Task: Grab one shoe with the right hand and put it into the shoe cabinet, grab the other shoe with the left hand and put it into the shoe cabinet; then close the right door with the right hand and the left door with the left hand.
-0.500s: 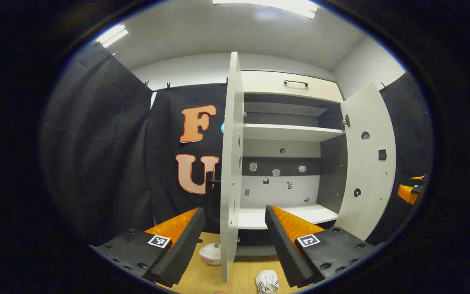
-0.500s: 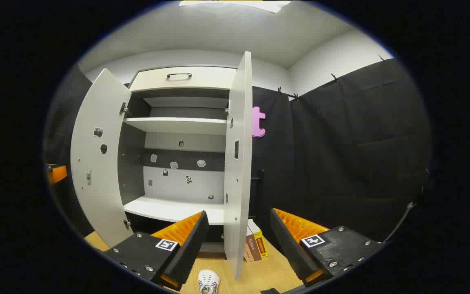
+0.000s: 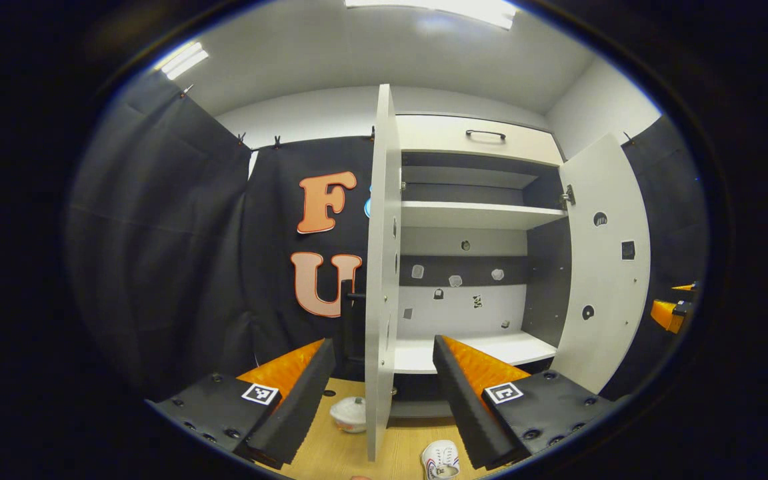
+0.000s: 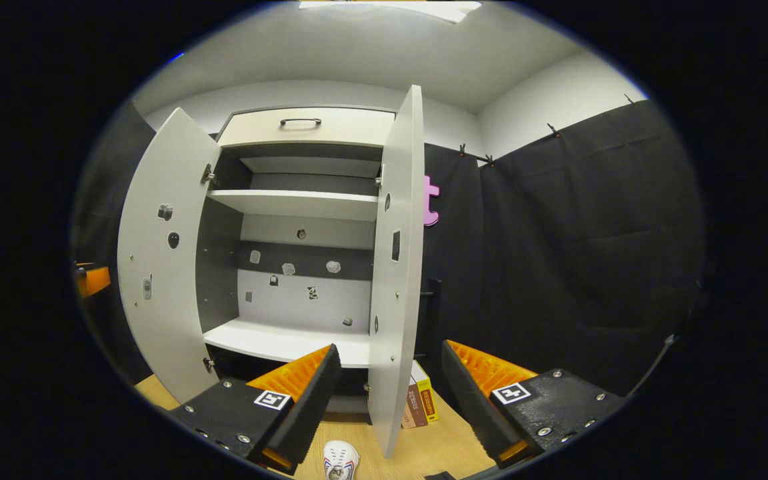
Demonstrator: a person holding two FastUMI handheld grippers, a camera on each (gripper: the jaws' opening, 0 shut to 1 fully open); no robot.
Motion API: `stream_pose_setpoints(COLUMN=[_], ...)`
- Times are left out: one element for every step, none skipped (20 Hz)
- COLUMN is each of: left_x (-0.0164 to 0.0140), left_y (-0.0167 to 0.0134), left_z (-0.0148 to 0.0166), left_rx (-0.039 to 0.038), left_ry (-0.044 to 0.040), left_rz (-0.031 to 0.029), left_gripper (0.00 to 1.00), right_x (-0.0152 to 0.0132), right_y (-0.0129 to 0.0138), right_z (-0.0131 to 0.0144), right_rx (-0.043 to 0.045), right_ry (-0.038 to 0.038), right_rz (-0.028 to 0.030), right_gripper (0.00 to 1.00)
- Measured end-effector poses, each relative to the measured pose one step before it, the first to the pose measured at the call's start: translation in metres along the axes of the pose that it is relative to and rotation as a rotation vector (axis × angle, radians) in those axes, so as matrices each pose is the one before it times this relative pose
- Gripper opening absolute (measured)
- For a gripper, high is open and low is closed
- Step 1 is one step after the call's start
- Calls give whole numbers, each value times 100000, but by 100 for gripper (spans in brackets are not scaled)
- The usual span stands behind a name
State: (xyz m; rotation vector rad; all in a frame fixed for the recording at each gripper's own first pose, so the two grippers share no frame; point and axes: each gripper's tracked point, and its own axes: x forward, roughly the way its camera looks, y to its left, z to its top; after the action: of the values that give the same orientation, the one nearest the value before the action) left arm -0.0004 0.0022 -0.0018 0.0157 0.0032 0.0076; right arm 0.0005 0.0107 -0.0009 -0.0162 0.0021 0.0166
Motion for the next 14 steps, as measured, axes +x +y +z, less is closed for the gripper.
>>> stream_pose_setpoints(left_x=[7, -5, -22, -8, -41, -11, 40, 64, 13, 57, 59, -12, 48, 46], left_y=[-53, -37, 63, -5, 34, 11, 0, 34, -27, -62, -24, -40, 1, -16], left_z=[81, 52, 30, 59, 33, 49, -45, -67, -44, -11, -96, -29, -74, 80], left_rx=[470, 297, 170, 38, -52, -88, -24, 54, 97, 129, 137, 173, 282, 116], left_ry=[-69, -108, -175, -284, -160, -14, -46, 78, 43, 78, 52, 149, 64, -268], left_rz=[-81, 38, 52, 118, 76, 96, 51, 98, -53, -148, -216, -282, -147, -105], left_gripper=[96, 96, 96, 99, 99, 96, 96, 96, 96, 96, 96, 96, 96, 96], right_x=[103, -33, -9, -1, 52, -17, 123, 57, 83, -150, -15, 58, 144, 173], right_y=[66, 68, 69, 68, 11, -79, 26, 57, 27, 3, 187, 200, 252, 240], right_z=[-125, -63, -102, -71, -37, -51, 67, 58, -94, -128, 33, -32, -207, -398], right_rx=[-253, -258, -271, -297, -413, -362, -261, -142, 48, 111, 212, 446, 157, -315], right_ry=[171, 185, 261, 246, 68, -23, -15, 67, 64, -25, -382, -395, 208, 685], right_rz=[15, 44, 57, 134, -8, -89, -110, -77, 19, 157, 541, 603, 463, 375], right_gripper=[94, 94, 94, 94, 94, 94, 94, 94, 94, 94, 94, 94, 94, 94])
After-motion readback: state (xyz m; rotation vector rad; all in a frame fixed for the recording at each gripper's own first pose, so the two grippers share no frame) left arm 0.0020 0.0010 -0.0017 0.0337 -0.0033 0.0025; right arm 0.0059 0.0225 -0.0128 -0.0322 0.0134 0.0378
